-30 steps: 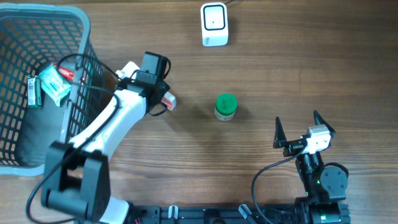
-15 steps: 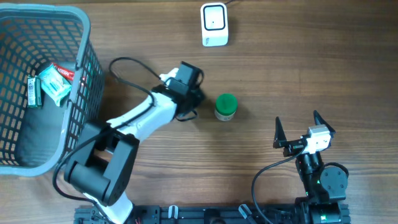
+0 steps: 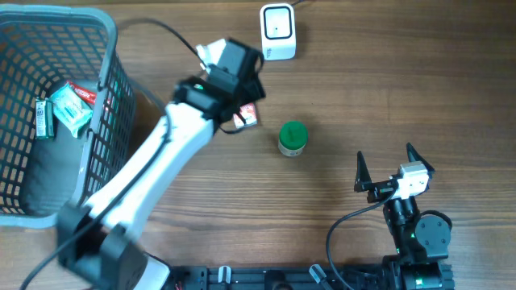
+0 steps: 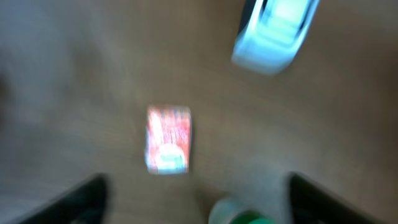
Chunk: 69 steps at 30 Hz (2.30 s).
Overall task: Scan the item barcode
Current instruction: 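Lower box with left gripper beside the jar and release, then reach left gripper into basket and grasp the tissue-wipe pack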
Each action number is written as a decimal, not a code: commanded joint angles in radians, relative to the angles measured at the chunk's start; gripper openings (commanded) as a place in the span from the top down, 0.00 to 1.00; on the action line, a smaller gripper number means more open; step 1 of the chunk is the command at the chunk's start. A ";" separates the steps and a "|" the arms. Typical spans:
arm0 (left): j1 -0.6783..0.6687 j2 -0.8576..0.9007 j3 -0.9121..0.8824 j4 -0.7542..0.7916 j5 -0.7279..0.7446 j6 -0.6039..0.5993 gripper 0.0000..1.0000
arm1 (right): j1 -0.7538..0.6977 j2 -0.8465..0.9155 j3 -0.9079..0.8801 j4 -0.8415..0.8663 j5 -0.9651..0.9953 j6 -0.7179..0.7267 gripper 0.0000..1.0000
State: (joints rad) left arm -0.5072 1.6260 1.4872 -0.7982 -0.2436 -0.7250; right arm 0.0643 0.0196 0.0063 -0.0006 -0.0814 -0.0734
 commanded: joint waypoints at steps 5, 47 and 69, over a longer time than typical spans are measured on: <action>0.126 -0.231 0.151 -0.109 -0.539 0.104 0.00 | -0.004 -0.002 -0.001 0.003 0.003 -0.005 0.00; 0.983 0.534 0.147 -0.067 0.101 -0.248 0.00 | -0.004 -0.002 -0.001 0.003 0.003 -0.005 0.00; 0.953 0.198 0.148 -0.130 0.105 -0.112 0.96 | -0.004 -0.002 -0.001 0.003 0.003 -0.005 0.00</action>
State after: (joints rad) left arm 0.4397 2.0323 1.6279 -0.9215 -0.1413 -0.8577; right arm 0.0643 0.0196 0.0063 -0.0006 -0.0814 -0.0734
